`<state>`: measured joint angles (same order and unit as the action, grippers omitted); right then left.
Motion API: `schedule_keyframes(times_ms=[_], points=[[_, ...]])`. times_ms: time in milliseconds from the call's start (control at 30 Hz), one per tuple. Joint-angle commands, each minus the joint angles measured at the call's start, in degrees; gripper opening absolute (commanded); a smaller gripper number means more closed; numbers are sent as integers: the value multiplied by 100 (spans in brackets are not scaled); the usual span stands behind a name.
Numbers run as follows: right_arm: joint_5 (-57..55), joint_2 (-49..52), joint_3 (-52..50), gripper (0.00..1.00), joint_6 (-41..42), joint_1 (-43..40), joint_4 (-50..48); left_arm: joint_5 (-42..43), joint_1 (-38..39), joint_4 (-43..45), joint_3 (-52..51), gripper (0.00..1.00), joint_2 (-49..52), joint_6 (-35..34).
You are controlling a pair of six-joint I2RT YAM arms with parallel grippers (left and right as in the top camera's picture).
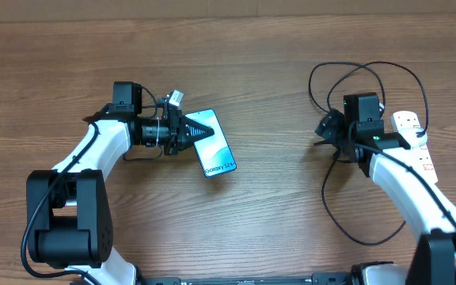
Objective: Plug charger to phone and switch on socket
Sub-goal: 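Open the right gripper and move it toward the power strip, then grasp the black USB-C cable plug with the right gripper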
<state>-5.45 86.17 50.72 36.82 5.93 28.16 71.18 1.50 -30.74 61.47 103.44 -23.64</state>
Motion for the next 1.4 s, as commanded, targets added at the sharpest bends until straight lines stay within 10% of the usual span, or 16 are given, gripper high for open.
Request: schedule_keyframes(times_ms=[0, 733, 1233, 1367], points=[[-177, 415, 50, 71, -155, 4, 35, 247, -42, 101, 90, 4, 37, -640], [-745, 1268, 24, 67, -422, -245, 61, 407, -345, 1950, 90, 4, 37, -1838], [-35, 1416, 24, 4, -1165, -291, -308, 35, -345, 1853, 87, 4, 37, -1838], [743, 1414, 26, 4, -1486, -282, -280, 20, -345, 1856, 87, 4, 37, -1838]])
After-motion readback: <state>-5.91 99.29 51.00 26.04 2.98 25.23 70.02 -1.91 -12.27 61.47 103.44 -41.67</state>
